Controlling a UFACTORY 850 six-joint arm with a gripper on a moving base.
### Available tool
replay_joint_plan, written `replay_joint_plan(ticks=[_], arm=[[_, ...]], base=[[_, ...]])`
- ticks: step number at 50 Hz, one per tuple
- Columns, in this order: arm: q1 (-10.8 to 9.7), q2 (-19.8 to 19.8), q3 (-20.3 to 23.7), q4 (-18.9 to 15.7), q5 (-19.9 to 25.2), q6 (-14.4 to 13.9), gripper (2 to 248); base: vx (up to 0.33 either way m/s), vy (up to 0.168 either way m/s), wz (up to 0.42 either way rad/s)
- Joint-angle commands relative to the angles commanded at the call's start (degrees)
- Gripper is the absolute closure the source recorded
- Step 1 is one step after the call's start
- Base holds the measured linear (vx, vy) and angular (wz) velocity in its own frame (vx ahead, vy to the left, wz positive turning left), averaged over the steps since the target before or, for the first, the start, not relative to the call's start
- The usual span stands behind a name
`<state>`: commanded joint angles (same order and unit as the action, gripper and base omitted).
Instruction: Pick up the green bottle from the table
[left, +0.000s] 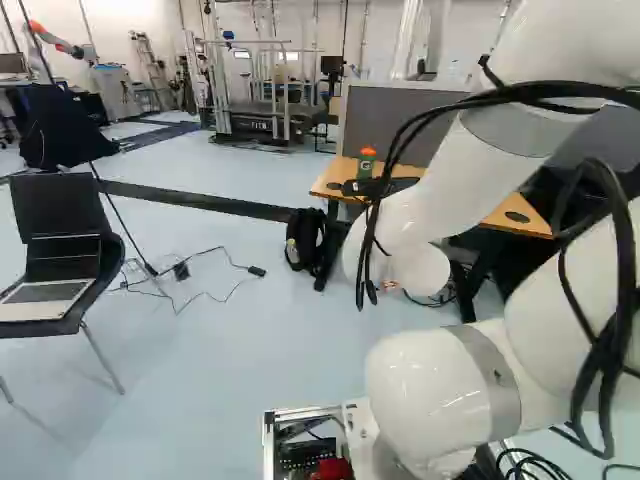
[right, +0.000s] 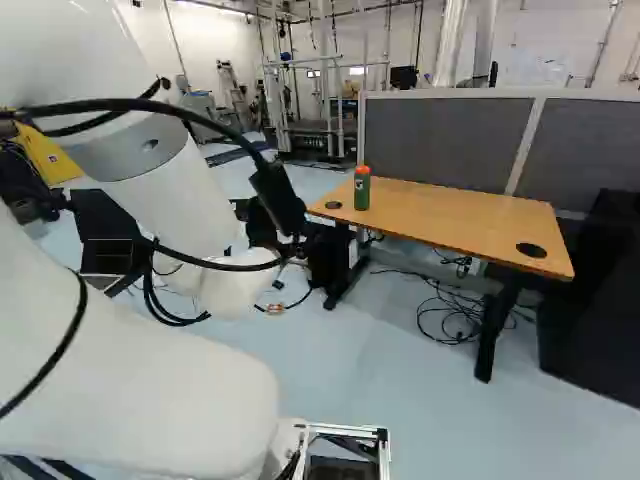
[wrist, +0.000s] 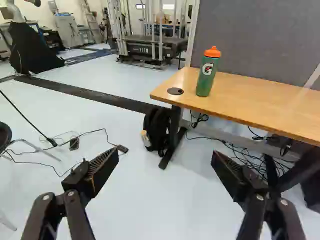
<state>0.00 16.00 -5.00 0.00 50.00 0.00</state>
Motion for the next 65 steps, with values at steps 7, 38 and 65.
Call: replay_joint_plan(ticks=[7, 38, 65], arm=[[0.0, 0.0, 0.0, 0.0, 0.0, 0.0, 3], [0.0, 0.0, 0.0, 0.0, 0.0, 0.0, 3], [0.0, 0.0, 0.0, 0.0, 0.0, 0.0, 3]], base=[[0.061, 0.001, -0.006], [0.171, 0.003, -0.010], [0.165, -0.019, -0.108]])
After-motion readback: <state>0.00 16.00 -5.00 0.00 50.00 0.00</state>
